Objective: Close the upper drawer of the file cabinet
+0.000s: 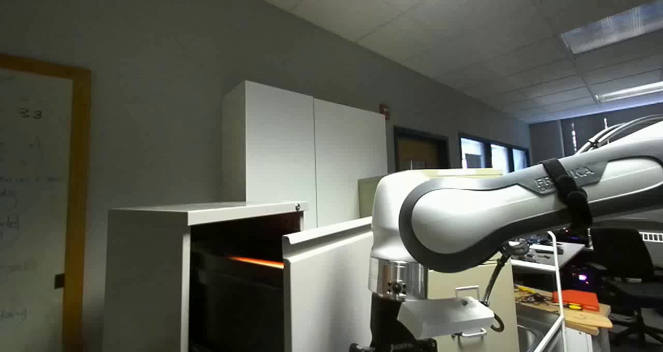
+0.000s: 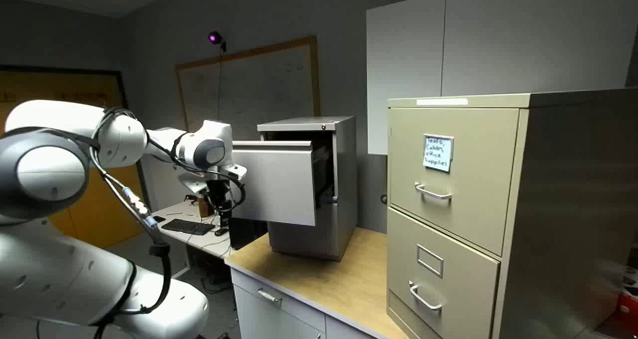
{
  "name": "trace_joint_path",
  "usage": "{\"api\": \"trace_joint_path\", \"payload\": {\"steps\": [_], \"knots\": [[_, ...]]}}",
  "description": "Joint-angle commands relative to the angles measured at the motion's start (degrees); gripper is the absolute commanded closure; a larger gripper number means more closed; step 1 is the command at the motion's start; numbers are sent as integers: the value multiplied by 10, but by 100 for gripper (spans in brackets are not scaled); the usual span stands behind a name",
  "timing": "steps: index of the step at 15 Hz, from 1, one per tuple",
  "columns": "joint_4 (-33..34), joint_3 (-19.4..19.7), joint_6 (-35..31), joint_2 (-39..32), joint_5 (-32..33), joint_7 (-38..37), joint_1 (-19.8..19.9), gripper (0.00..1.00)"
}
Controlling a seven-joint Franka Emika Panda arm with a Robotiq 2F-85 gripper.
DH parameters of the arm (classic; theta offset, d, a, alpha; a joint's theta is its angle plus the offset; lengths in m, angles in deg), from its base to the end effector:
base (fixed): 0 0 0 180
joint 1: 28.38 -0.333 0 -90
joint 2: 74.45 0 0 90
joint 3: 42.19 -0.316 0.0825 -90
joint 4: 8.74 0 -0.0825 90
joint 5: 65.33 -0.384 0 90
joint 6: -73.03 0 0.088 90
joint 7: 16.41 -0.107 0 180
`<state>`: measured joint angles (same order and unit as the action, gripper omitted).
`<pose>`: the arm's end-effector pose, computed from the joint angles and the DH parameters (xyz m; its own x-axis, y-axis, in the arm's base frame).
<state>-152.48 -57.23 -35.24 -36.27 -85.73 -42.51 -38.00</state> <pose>0.3142 0.1810 0.4982 0.9827 -0.1773 -0.0530 -0.1839 -0.9674 -0.1739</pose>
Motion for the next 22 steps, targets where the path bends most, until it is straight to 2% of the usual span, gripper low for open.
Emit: {"api": "trace_joint_path", "payload": {"steps": [1, 15, 22], "knots": [[1, -3, 2, 0, -2, 2, 4, 0], [1, -3, 2, 0, -2, 2, 4, 0], [6, -7, -10, 15, 11, -13, 16, 0]]}}
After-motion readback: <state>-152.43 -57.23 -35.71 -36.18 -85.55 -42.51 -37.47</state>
